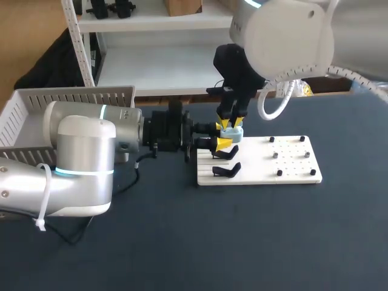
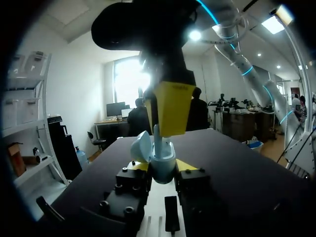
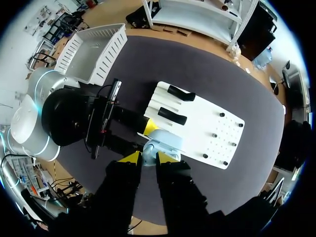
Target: Pick up each earbud case from the left stands, insert the matching earbuds, close the lid, and place the case in the box.
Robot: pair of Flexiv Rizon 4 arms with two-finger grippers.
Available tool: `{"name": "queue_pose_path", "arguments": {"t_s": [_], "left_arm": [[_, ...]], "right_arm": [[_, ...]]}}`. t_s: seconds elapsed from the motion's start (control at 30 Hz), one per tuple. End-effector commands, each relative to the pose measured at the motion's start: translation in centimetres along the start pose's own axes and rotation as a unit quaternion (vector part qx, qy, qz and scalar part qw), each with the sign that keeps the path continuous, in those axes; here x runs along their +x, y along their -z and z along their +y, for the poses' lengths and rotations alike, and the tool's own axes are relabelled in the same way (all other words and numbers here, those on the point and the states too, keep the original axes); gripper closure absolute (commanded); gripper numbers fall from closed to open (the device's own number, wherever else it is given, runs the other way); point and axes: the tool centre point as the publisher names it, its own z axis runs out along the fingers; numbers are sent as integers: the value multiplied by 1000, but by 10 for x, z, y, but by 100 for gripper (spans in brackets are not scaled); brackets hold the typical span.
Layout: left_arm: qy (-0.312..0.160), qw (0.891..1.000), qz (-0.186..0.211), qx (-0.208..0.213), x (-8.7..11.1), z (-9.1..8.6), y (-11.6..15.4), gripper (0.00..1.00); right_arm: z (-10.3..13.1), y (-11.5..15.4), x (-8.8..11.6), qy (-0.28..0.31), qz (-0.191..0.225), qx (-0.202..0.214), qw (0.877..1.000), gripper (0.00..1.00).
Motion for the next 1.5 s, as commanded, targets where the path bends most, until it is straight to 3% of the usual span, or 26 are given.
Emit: {"name": "queue_pose_path", "arguments": {"t_s": [0.03, 0.67, 0.73, 0.87, 0.93, 1.0, 1.2, 1.5], "left_arm": [[-1, 1000, -1, -4, 0, -1, -1, 100], [-1, 1000, -1, -4, 0, -1, -1, 100], [-1, 1000, -1, -4, 0, -1, -1, 100], [-1, 1000, -1, -4, 0, -1, -1, 100], [-1, 1000, -1, -4, 0, -1, -1, 100], [-1, 1000, -1, -4, 0, -1, -1, 100], [-1, 1000, -1, -4, 0, -1, -1, 100], [-1, 1000, -1, -4, 0, -1, -1, 100]], "right_arm": [[-1, -2, -1, 0, 0, -1, 1000, 100], [-3, -8, -2, -2, 14, 0, 1000, 100], [-3, -8, -2, -2, 15, 1, 1000, 71], [-1, -2, 0, -1, 11, -1, 1000, 52], [1, 3, 1, 1, 7, -5, 1000, 33], [1, 10, 2, -1, -4, -10, 1000, 22], [-11, 28, -4, -31, -27, -12, 999, 0], [-47, 16, -35, -118, -12, 13, 993, 0]]}}
